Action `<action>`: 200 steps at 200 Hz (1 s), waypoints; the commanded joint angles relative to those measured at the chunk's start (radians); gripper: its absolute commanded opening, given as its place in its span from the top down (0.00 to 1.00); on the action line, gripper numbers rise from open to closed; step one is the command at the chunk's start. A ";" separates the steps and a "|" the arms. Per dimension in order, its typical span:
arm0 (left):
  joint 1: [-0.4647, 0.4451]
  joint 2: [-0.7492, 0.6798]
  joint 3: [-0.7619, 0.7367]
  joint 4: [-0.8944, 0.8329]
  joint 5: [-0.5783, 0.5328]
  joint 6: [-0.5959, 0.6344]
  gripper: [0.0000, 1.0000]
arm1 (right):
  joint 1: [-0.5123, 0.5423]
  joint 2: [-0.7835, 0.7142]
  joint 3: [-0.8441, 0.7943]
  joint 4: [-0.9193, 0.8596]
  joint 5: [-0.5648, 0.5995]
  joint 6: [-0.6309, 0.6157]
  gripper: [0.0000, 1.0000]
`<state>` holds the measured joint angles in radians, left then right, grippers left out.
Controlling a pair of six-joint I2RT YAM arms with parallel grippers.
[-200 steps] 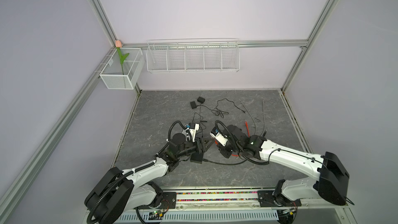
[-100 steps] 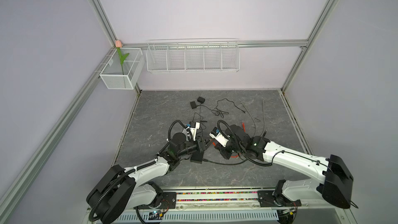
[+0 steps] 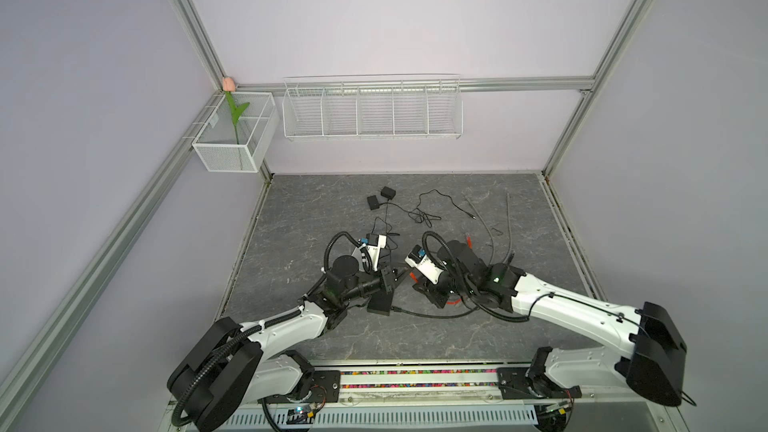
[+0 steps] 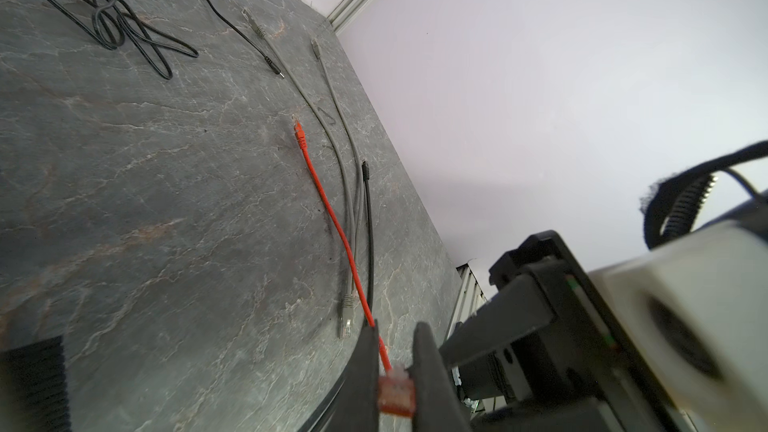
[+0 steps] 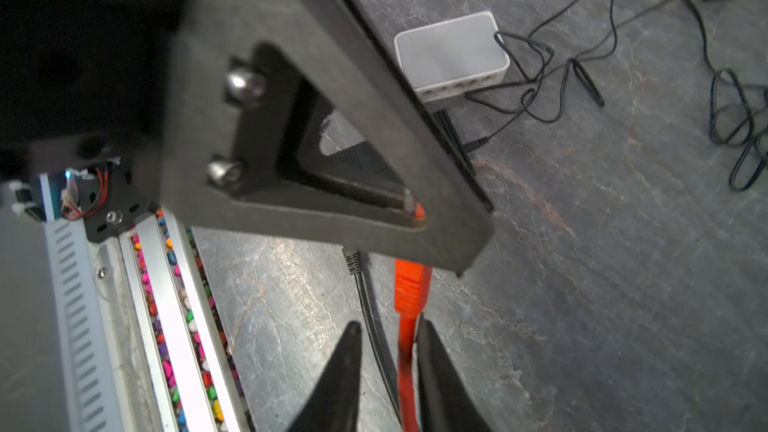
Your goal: Insert the plug into the switch port
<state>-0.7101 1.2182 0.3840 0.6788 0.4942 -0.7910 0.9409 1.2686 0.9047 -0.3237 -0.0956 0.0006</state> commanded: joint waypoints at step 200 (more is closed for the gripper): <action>-0.005 -0.165 -0.042 0.114 0.179 0.048 1.00 | -0.130 -0.107 -0.032 0.006 -0.450 -0.053 0.70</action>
<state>-0.7101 1.0584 0.3531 0.7517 0.6453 -0.7471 0.8139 1.1637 0.8528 -0.3241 -0.5106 -0.0273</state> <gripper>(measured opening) 0.101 0.317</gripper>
